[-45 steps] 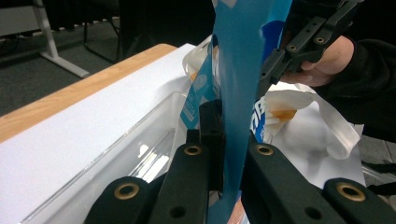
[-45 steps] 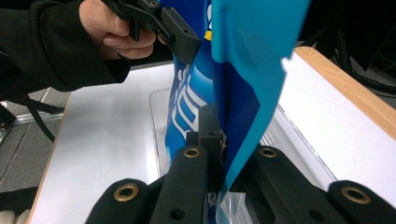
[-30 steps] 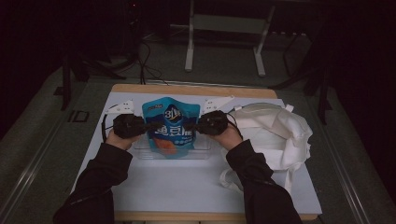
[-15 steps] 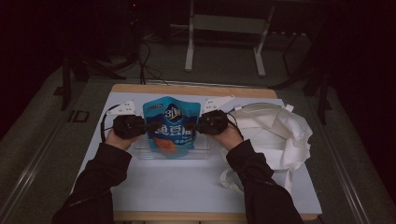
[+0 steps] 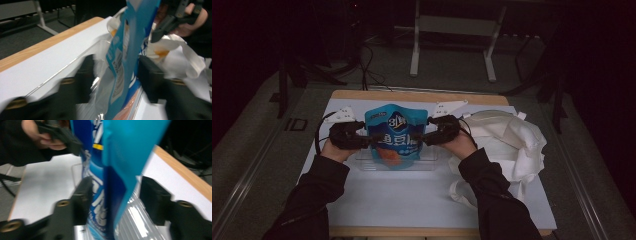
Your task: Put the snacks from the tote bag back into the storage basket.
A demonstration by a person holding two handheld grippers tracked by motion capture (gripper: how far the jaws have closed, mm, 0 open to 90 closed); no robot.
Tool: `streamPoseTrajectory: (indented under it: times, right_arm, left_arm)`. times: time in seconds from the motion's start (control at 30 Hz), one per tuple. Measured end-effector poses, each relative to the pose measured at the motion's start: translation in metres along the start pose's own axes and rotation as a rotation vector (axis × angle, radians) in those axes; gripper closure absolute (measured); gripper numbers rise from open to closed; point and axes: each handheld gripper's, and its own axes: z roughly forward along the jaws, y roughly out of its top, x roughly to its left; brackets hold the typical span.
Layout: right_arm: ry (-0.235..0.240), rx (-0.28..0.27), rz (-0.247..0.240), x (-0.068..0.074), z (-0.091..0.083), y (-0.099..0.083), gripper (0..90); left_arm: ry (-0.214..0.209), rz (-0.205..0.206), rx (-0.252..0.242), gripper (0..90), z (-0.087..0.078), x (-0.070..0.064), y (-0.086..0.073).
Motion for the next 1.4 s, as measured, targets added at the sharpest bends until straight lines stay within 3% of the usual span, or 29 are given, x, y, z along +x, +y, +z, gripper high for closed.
streamPoseTrajectory:
  times: [0.03,0.07,0.13,0.23,0.33,0.43,0.47,0.77,1.0,1.1,1.2,1.4]
  right_arm:
    - [0.003,-0.007,0.019,-0.001,-0.001,-0.001,29.9]
    - [0.006,-0.013,0.031,-0.001,-0.001,-0.001,26.7]
    - [0.002,-0.025,0.03,0.0,-0.001,-0.002,12.7]
    - [0.003,-0.045,0.035,0.001,-0.002,-0.003,12.0]
    - [-0.005,-0.051,0.027,0.003,-0.005,-0.003,13.0]
    - [-0.029,-0.046,0.015,0.004,-0.007,-0.004,13.0]
    - [-0.048,-0.043,-0.001,0.006,-0.011,-0.004,13.1]
    - [-0.088,-0.054,0.004,0.005,-0.027,-0.012,13.4]
    - [-0.125,-0.046,-0.005,0.007,-0.037,-0.02,13.6]
    - [-0.126,-0.039,-0.007,0.01,-0.041,-0.023,13.7]
    - [-0.117,-0.046,-0.002,0.014,-0.045,-0.026,14.1]
    - [-0.119,-0.025,-0.018,0.023,-0.05,-0.033,14.2]
  left_arm:
    - [0.011,-0.012,-0.015,31.8,-0.002,-0.001,0.002]
    - [0.01,-0.016,-0.017,27.4,-0.003,-0.002,0.002]
    - [0.01,-0.032,-0.023,19.5,-0.003,-0.002,0.003]
    - [0.023,0.002,0.016,12.2,-0.002,-0.008,0.003]
    - [0.017,-0.012,0.031,2.0,-0.003,-0.011,0.003]
    - [0.023,-0.006,0.034,1.9,-0.005,-0.012,0.002]
    - [0.054,-0.004,0.028,1.9,-0.007,-0.014,0.0]
    - [0.112,0.006,0.006,1.8,-0.017,-0.026,-0.009]
    - [0.12,-0.023,0.023,1.8,-0.018,-0.033,-0.022]
    - [0.107,-0.023,0.032,1.8,-0.017,-0.038,-0.028]
    - [0.123,-0.017,0.049,1.8,-0.017,-0.045,-0.033]
    - [0.114,-0.029,0.012,1.8,-0.025,-0.054,-0.041]
